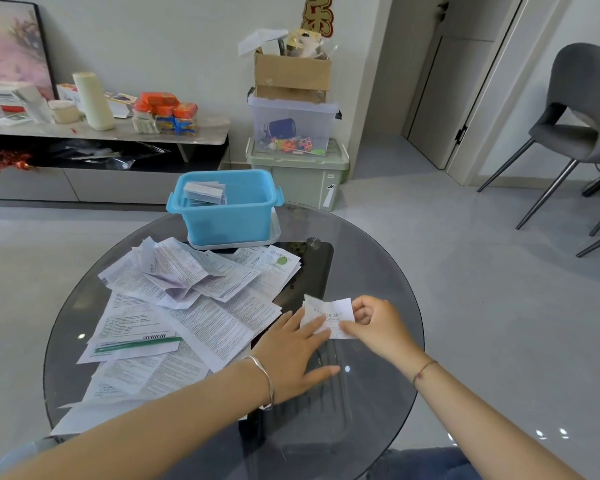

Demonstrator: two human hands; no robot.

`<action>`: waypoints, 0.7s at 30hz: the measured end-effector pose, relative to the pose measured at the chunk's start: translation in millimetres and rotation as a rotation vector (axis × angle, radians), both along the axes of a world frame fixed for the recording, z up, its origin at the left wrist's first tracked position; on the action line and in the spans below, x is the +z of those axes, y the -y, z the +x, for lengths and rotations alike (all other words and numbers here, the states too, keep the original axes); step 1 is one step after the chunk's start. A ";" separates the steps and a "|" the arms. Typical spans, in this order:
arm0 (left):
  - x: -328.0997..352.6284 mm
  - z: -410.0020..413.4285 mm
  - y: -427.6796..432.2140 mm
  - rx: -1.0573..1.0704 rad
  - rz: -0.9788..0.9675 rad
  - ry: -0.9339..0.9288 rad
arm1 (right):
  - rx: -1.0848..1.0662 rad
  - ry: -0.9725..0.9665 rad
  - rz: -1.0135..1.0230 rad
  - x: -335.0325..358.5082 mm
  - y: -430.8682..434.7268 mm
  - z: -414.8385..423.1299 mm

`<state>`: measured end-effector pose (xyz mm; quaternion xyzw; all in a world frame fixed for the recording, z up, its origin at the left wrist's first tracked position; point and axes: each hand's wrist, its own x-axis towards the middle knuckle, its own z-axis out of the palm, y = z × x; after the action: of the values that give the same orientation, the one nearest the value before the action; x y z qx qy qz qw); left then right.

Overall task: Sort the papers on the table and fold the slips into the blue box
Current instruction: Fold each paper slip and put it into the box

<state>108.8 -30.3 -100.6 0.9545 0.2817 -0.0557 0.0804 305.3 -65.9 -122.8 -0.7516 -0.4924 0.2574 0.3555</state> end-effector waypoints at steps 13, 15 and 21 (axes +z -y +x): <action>-15.0 -2.7 -10.2 -0.098 -0.050 -0.022 | -0.059 0.116 -0.052 -4.9 -16.0 2.1; -14.6 -2.9 -11.8 -0.114 -0.042 -0.023 | -0.033 0.105 -0.069 0.1 -17.2 3.0; -10.6 -2.7 -8.9 -0.123 -0.027 -0.047 | 0.086 0.134 -0.078 16.6 -26.1 -5.4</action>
<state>106.1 -21.4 -111.2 0.9673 0.2234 -0.0868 0.0828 300.0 -39.8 -106.2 -0.7586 -0.5364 0.2404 0.2810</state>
